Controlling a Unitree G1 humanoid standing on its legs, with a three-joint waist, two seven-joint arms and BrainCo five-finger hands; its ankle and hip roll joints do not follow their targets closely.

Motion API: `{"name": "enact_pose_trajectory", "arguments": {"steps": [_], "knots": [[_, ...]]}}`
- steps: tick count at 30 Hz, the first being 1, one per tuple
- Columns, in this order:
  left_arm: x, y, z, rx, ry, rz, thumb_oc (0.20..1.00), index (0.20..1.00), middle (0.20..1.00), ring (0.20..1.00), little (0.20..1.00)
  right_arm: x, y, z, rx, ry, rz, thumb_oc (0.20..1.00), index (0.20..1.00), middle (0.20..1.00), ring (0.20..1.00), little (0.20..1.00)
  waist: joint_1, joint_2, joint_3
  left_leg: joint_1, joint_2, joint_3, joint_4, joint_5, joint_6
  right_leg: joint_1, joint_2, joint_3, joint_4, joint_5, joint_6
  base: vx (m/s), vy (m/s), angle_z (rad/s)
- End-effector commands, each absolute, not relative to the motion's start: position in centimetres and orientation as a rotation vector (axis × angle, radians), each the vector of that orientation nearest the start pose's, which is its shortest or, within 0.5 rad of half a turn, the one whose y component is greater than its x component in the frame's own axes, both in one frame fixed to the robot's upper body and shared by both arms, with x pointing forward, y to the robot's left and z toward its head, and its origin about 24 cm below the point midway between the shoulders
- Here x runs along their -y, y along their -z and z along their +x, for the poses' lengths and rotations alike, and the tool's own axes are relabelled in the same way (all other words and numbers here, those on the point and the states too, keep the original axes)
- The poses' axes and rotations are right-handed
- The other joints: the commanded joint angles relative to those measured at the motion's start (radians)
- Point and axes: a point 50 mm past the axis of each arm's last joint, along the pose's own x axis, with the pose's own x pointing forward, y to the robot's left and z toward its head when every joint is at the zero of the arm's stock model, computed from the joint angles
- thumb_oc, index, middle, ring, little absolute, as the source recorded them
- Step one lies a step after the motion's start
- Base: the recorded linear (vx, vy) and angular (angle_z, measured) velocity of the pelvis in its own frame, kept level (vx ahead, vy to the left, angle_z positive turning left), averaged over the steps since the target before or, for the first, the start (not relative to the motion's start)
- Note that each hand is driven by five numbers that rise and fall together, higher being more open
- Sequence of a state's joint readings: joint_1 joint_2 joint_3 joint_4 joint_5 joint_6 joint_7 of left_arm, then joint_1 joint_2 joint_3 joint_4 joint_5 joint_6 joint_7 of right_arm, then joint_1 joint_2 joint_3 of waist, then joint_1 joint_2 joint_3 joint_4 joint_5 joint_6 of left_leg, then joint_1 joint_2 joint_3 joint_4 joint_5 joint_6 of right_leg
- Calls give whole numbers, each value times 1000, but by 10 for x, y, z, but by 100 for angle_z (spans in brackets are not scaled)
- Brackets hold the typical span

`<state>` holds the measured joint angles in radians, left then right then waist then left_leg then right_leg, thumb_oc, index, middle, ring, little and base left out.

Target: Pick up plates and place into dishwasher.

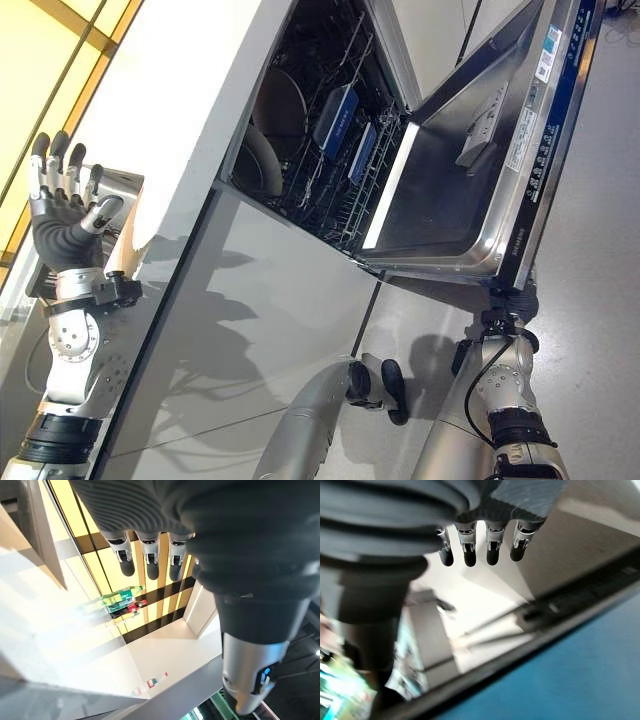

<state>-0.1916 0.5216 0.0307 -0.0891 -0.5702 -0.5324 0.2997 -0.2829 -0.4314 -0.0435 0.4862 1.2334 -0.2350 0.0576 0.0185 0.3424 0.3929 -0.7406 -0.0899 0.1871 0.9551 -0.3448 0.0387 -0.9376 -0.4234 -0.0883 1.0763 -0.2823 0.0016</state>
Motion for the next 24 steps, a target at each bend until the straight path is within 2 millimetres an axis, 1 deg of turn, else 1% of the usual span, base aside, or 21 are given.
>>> {"name": "enact_pose_trajectory", "arguments": {"steps": [1, 5, 9, 10, 11, 13, 14, 18, 20, 21, 24], "knots": [[-238, -158, 256, 676, -213, -253, 1000, 1000, 1000, 1000, 1000, 194, -161, 333, 394, -325, 665, 1000, 1000, 1000, 1000, 1000, 57, -6, 127, 78, -48, 51, -126, 60, -1, 152, 22, 9, 23, -71, -2, 54, -12, 25], [-239, -158, 256, 664, -213, -250, 1000, 1000, 1000, 1000, 1000, 172, -168, 330, 387, -412, 656, 1000, 1000, 1000, 1000, 1000, 77, -33, 127, 187, -52, 7, -237, 93, -4, 267, 28, -35, -61, -45, 9, 60, -11, 18], [-244, -161, 255, 666, -226, -241, 1000, 1000, 1000, 1000, 1000, 160, -173, 329, 413, -451, 645, 1000, 1000, 1000, 1000, 1000, 95, -53, 127, 290, -51, -35, -351, 134, -8, 380, 41, -79, -147, -23, 19, 26, -27, 27], [-247, -164, 255, 673, -230, -236, 1000, 1000, 1000, 1000, 1000, 155, -177, 329, 429, -461, 642, 1000, 1000, 1000, 1000, 1000, 104, -58, 127, 309, -46, -42, -399, 176, -3, 407, 45, -107, -189, 13, 11, 34, -53, 21], [-248, -162, 254, 665, -231, -234, 1000, 1000, 1000, 1000, 1000, 154, -176, 329, 427, -459, 643, 1000, 1000, 1000, 1000, 1000, 105, -65, 127, 341, -48, -54, -405, 156, -11, 444, 47, -106, -194, -10, 23, 21, -60, 17], [-252, -164, 254, 671, -238, -232, 1000, 1000, 1000, 1000, 1000, 151, -178, 329, 440, -465, 634, 1000, 1000, 1000, 1000, 1000, 114, -77, 127, 389, -43, -73, -456, 180, -14, 500, 52, -132, -240, 4, 27, 3, -59, 24], [-254, -166, 254, 679, -242, -229, 1000, 1000, 1000, 1000, 1000, 148, -180, 328, 450, -472, 628, 1000, 1000, 1000, 1000, 1000, 120, -82, 127, 400, -36, -76, -489, 217, -10, 518, 55, -155, -270, 35, 18, -59, -60, 31], [-258, -170, 254, 683, -237, -210, 1000, 1000, 1000, 1000, 1000, 146, -180, 326, 467, -466, 639, 1000, 1000, 1000, 1000, 1000, 135, -117, 127, 490, -30, -106, -539, 235, -13, 634, 60, -201, -330, 48, 21, 8, -90, 27], [-259, -168, 254, 669, -237, -198, 1000, 1000, 1000, 1000, 1000, 147, -174, 325, 460, -453, 647, 1000, 1000, 1000, 1000, 1000, 140, -133, 107, 517, -25, -113, -557, 240, -13, 673, 65, -224, -349, 49, 23, 81, -70, 25], [-261, -165, 253, 655, -239, -192, 1000, 1000, 1000, 1000, 1000, 147, -169, 323, 454, -449, 654, 1000, 1000, 1000, 1000, 1000, 147, -145, 85, 536, -19, -118, -574, 247, -17, 701, 71, -238, -370, 50, 26, 94, -64, 20], [-263, -160, 253, 633, -245, -183, 1000, 1000, 1000, 1000, 1000, 148, -162, 320, 438, -443, 661, 1000, 1000, 1000, 1000, 1000, 151, -160, 54, 566, -5, -122, -603, 259, -26, 750, 85, -261, -416, 57, 27, 68, -68, 25]]}}
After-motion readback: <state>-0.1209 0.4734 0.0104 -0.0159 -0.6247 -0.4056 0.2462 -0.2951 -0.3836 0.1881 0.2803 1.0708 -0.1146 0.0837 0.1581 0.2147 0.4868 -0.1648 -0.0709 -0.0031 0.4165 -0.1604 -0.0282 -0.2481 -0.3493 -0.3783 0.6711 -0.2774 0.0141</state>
